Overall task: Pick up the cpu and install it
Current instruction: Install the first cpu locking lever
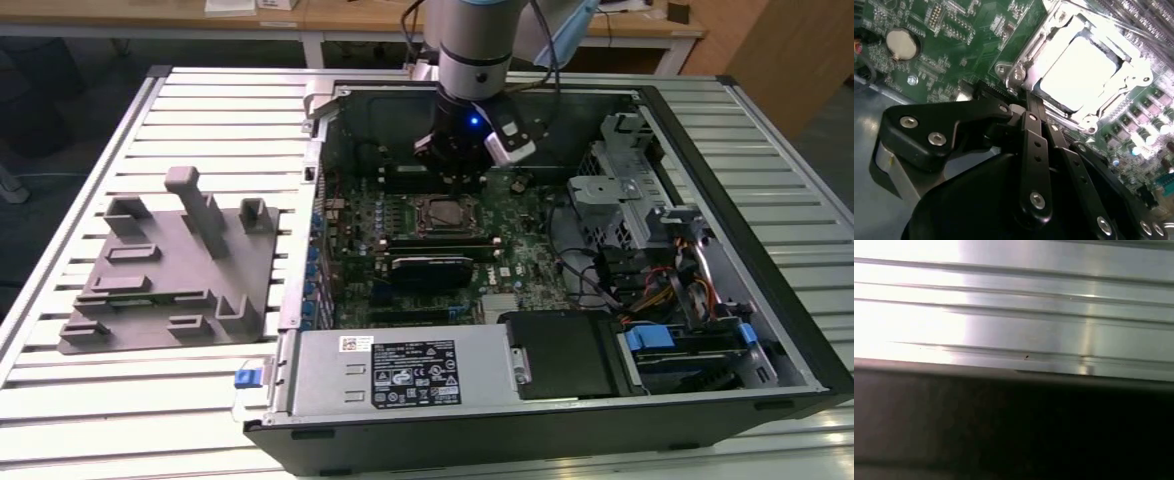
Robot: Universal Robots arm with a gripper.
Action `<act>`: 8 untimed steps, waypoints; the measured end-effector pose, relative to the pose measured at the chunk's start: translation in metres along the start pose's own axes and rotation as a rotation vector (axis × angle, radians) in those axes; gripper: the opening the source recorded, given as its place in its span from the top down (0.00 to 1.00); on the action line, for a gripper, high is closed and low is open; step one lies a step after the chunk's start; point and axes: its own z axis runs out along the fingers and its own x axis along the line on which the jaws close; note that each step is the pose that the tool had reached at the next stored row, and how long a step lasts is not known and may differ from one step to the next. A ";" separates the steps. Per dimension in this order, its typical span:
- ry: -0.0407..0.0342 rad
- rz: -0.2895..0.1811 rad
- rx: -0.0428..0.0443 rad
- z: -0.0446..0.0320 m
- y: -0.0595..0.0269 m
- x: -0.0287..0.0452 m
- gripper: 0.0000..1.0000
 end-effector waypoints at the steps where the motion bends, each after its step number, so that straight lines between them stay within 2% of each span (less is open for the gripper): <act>1: 0.0005 0.000 0.0008 -0.0022 -0.0001 0.0001 0.89; 4: 0.0005 0.000 0.0010 -0.0060 0.0000 0.0001 0.89; 8: 0.0005 0.000 0.0008 -0.0061 -0.0013 0.0001 0.89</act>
